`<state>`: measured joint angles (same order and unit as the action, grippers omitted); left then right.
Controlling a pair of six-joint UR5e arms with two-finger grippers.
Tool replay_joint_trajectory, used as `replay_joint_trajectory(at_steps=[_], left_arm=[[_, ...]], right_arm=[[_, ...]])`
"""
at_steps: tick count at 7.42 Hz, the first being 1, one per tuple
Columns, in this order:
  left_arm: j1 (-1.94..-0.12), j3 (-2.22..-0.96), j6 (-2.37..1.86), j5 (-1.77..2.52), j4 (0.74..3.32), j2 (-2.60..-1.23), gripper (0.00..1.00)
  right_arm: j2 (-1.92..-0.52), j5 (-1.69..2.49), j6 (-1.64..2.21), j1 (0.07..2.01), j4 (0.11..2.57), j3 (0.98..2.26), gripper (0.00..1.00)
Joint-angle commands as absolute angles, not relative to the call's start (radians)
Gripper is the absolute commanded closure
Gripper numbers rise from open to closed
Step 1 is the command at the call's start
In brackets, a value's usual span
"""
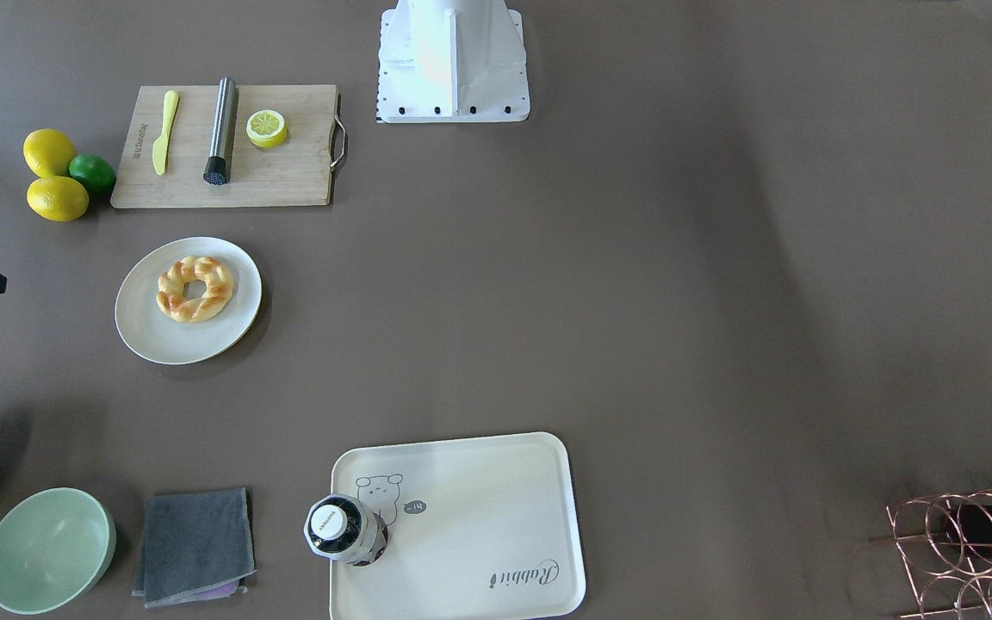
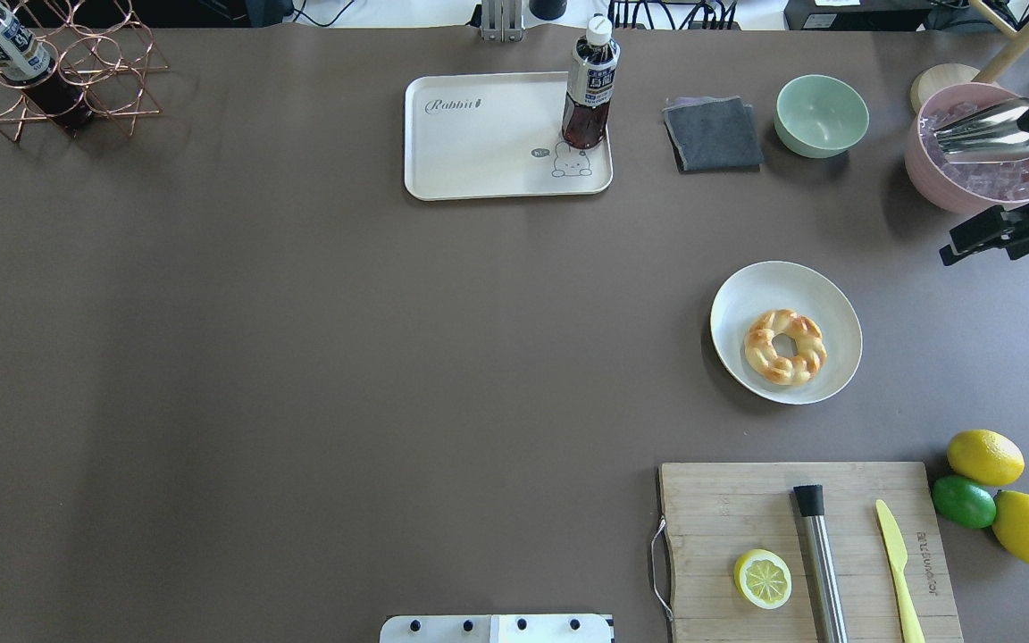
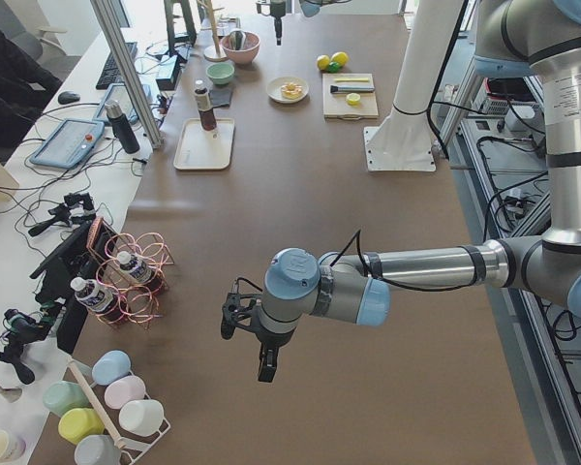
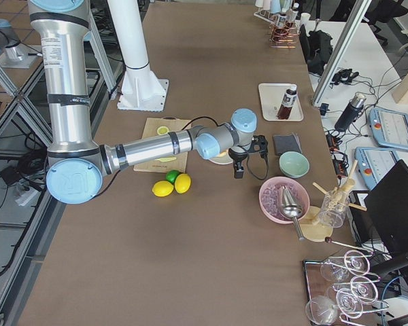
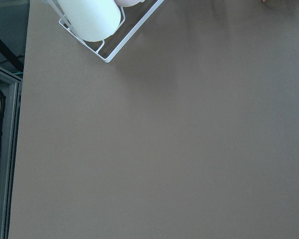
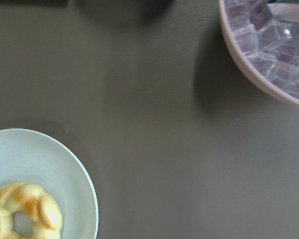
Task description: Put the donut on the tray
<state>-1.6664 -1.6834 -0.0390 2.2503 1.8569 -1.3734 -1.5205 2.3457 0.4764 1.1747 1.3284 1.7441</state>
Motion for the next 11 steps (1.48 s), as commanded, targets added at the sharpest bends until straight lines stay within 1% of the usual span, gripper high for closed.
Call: replay_joint_trajectory(at_steps=[1,2,3,6,7,8,9,10,11], left_arm=[[-1.666,-1.674,-0.066,2.309,1.861,-1.371,0.02],[-1.666,-1.675,-0.067,2.309,1.861,-1.371,0.02],[-1.666,-1.674,-0.067,2.309,1.861,-1.371,0.02],[-1.666,-1.678,-0.086,2.309,1.862,-1.374,0.02],[-1.666,-1.674,-0.086,2.309,1.862,-1.376,0.02],[-1.666,-1.672,-0.086,2.309,1.861,-1.382,0.02],[-1.666,-1.672,-0.086,2.309,1.861,-1.385,0.02],[-1.666,-1.671,-0.086,2.309,1.861,-1.387,0.02],[-1.667,-1.669,-0.086,2.309,1.861,-1.388,0.02]], right_arm=[[-1.503,2.338,0.647,1.036,1.066,1.636,0.0],[-1.502,2.338,0.661,1.005,0.966,1.578,0.0],[-1.5,2.327,0.688,0.971,0.924,1.556,0.0],[-1.47,2.26,0.78,0.902,0.923,1.554,0.0],[-1.468,2.252,0.782,0.894,0.925,1.554,0.07],[-1.47,2.247,0.785,0.894,0.923,1.557,0.46],[-1.47,2.247,0.785,0.894,0.923,1.565,0.72],[-1.47,2.249,0.785,0.896,0.923,1.572,0.92],[-1.471,2.25,0.784,0.896,0.922,1.578,1.0]])
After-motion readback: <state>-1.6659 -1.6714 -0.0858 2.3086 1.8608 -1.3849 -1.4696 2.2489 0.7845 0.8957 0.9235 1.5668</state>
